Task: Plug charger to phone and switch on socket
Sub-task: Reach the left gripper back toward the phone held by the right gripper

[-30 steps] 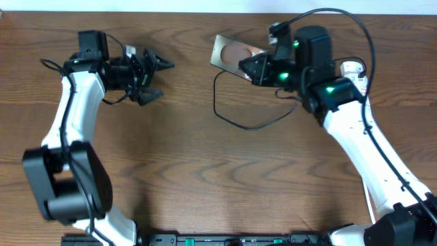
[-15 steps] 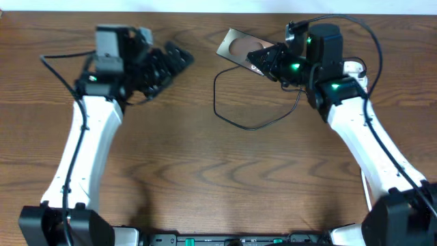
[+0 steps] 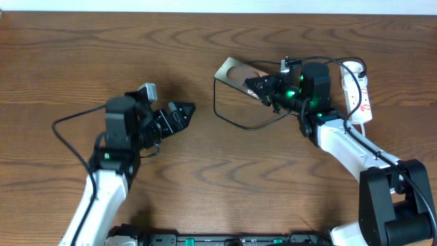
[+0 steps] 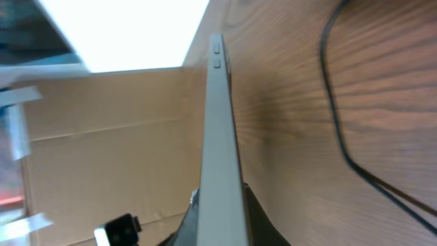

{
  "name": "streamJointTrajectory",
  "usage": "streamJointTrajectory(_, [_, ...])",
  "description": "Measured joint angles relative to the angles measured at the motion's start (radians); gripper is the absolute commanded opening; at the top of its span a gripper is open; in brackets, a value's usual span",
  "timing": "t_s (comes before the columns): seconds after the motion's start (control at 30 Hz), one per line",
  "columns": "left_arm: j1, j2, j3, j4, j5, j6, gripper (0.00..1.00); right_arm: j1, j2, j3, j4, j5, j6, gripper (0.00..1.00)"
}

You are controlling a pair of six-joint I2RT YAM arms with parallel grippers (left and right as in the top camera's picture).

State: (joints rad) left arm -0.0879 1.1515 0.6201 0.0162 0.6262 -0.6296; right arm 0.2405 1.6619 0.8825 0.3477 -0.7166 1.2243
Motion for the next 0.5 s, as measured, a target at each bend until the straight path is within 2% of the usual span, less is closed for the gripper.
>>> streamJointTrajectory(0.2, [-0.019,-0.021,-0.139,0.316,-0.032,-0.029,0.95,0.022,0.0,-0.037,0.057,-0.023,0.077,0.01])
streamJointTrajectory(0.5, [-0.123,0.058,-0.15,0.502,-0.138,-0.109,0.95,0.128,0.0,-0.043,0.118,0.062,0.149,0.01])
